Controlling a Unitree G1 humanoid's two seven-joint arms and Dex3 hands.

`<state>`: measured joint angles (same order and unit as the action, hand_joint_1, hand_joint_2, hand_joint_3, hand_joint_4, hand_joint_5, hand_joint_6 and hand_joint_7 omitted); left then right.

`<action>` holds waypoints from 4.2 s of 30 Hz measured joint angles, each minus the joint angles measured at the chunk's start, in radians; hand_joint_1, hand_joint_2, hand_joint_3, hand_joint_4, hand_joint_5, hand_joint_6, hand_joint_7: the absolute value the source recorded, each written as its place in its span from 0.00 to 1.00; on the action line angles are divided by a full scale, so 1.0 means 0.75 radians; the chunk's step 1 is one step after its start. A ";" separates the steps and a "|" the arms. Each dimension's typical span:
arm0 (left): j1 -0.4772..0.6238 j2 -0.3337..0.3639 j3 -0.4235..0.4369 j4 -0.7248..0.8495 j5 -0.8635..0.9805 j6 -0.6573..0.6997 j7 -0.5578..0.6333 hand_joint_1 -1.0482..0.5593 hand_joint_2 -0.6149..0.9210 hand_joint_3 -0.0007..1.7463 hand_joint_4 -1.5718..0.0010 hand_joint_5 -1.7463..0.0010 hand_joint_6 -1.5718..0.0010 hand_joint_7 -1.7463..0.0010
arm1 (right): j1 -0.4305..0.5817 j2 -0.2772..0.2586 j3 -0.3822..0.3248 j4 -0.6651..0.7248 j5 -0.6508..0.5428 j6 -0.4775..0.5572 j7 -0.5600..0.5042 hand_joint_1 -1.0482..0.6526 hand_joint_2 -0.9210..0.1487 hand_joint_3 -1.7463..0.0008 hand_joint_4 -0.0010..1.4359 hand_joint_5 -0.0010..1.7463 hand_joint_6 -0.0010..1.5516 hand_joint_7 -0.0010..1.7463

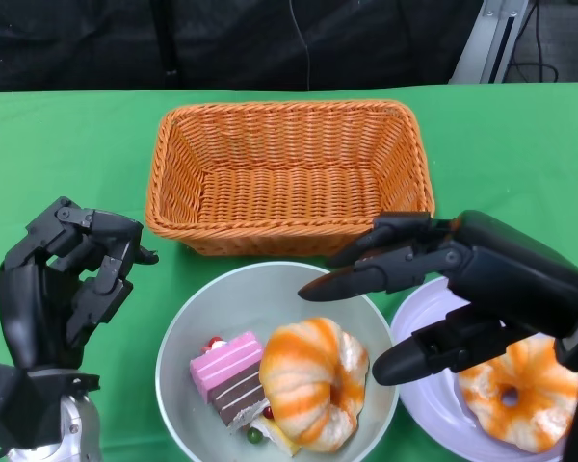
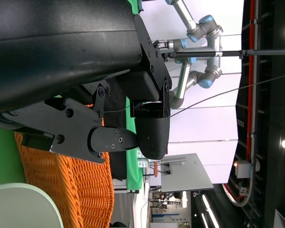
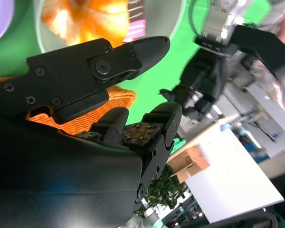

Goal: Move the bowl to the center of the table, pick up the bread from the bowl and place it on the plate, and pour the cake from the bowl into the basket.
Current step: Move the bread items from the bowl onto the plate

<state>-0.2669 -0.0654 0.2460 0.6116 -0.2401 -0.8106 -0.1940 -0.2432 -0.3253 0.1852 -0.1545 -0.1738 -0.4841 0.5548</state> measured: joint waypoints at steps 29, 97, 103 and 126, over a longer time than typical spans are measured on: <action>0.005 -0.004 -0.009 -0.023 -0.001 0.020 0.010 0.56 1.00 0.21 0.49 0.17 0.45 0.37 | 0.126 0.043 0.249 -0.035 -0.888 -0.049 -0.597 0.14 0.05 1.00 0.58 0.03 0.45 0.00; 0.046 -0.032 -0.017 -0.030 0.001 0.001 0.002 0.56 1.00 0.21 0.48 0.18 0.45 0.36 | -0.136 -0.022 0.526 0.292 -1.138 0.036 -0.648 0.12 0.00 1.00 0.47 0.00 0.39 0.00; 0.046 -0.037 -0.017 -0.030 0.001 -0.009 0.004 0.55 1.00 0.22 0.49 0.18 0.46 0.36 | -0.154 -0.017 0.544 0.314 -1.128 0.045 -0.645 0.13 0.00 1.00 0.46 0.00 0.39 0.00; 0.049 -0.038 -0.026 -0.047 0.006 -0.011 0.016 0.56 0.99 0.24 0.49 0.18 0.47 0.34 | -0.219 -0.008 0.596 0.408 -1.044 0.049 -0.591 0.15 0.02 1.00 0.53 0.03 0.37 0.01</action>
<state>-0.2304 -0.0937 0.2268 0.5761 -0.2356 -0.8189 -0.1823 -0.4078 -0.3315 0.6320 0.1518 -0.9570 -0.4475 0.1113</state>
